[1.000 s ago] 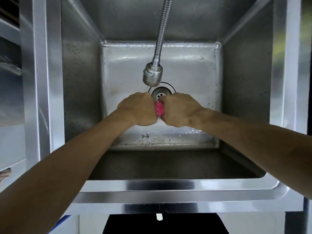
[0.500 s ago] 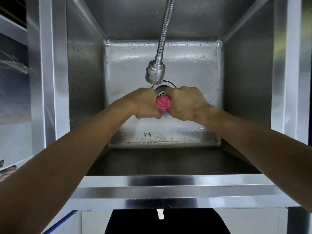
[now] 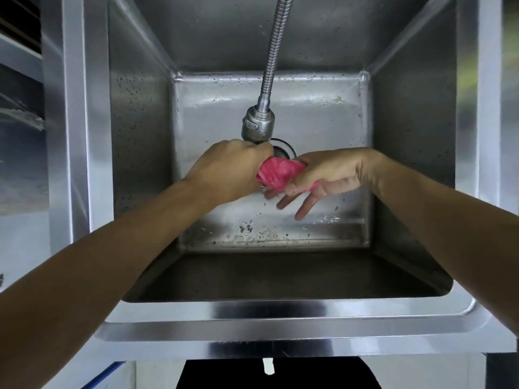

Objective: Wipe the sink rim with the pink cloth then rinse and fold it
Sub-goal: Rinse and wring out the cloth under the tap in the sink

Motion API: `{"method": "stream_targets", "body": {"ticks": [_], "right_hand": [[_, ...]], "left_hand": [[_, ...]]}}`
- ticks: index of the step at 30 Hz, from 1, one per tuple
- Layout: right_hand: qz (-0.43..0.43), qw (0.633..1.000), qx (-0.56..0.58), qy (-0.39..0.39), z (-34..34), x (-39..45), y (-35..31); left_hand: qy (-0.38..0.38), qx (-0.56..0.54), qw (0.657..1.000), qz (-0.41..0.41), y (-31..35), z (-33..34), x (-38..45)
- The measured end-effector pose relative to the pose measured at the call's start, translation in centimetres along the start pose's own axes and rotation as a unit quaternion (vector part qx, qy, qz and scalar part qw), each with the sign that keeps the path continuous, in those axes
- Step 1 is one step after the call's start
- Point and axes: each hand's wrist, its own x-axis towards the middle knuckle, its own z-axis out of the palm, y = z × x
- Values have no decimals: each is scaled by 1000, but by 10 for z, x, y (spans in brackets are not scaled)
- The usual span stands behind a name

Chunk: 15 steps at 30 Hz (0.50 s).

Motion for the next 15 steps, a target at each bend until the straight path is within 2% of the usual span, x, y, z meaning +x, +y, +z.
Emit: {"method": "stream_targets", "body": {"ticks": [3, 6, 9, 12, 14, 15], "right_hand": [[0, 988, 43, -151, -8, 11, 5], [29, 983, 23, -180, -6, 18, 3], [58, 991, -45, -112, 5, 21, -4], [63, 992, -103, -27, 15, 13, -16], [80, 974, -205, 61, 22, 12, -21], [91, 950, -275, 116, 26, 16, -20]], "left_hand": [[92, 102, 985, 100, -5, 9, -6], [108, 170, 967, 157, -7, 14, -10], [95, 196, 969, 119, -9, 12, -6], [47, 203, 976, 59, -5, 12, -5], [-11, 212, 977, 24, 5, 10, -4], [-46, 213, 976, -2, 8, 11, -1]]}}
